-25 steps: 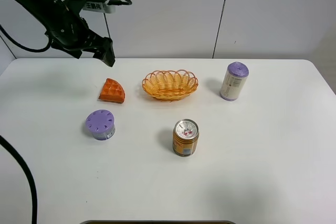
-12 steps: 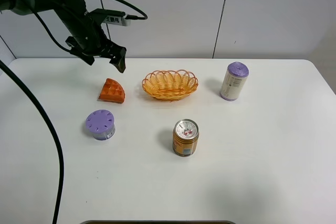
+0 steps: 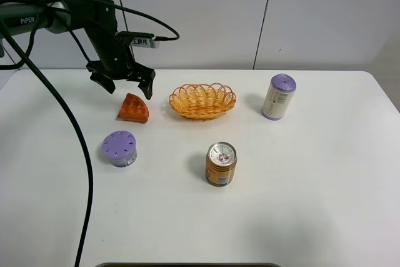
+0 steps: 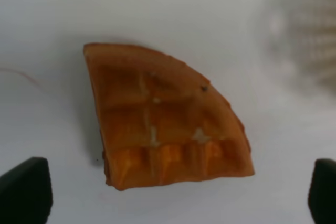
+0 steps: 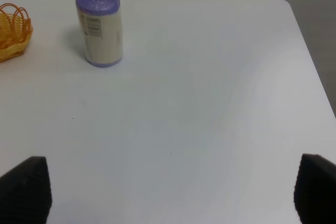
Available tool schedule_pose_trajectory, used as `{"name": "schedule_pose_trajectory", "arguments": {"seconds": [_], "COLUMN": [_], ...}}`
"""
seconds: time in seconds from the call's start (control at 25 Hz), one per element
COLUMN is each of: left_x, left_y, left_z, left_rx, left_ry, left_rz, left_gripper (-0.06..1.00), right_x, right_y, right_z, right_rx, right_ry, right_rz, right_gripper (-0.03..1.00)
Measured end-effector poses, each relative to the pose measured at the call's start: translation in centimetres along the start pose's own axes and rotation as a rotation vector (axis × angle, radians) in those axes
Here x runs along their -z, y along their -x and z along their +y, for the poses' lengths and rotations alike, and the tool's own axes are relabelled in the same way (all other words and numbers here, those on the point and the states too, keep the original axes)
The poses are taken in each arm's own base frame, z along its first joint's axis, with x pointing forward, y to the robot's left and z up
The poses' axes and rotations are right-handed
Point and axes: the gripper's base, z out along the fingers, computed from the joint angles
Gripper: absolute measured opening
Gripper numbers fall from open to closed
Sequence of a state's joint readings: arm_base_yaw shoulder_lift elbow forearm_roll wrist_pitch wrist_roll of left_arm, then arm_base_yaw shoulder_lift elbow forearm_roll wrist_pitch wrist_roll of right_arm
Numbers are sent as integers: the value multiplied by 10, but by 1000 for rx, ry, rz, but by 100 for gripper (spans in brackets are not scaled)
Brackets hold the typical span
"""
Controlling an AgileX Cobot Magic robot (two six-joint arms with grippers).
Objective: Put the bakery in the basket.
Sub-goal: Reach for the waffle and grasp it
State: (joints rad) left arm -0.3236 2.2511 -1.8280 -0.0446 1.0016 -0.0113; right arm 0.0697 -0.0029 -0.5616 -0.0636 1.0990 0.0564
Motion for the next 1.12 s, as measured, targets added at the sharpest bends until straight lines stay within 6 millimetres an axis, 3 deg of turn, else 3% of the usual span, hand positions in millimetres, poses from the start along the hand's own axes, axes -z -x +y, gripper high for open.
{"name": "schedule_pose_trajectory", "arguments": {"seconds": [0.52, 1.12], "left_x": [-34, -39], "left_y": [-6, -1], "left_z": [2, 4], "left_rx": [32, 18], "left_ry": [5, 24], "left_rz": [72, 20], "left_gripper": [99, 99], "right_x": [0, 0], "right_y": [0, 0], "right_z": [0, 0], "right_rx": [0, 0], "right_ry": [0, 0], "right_rz": [0, 0], "right_gripper": [91, 91]}}
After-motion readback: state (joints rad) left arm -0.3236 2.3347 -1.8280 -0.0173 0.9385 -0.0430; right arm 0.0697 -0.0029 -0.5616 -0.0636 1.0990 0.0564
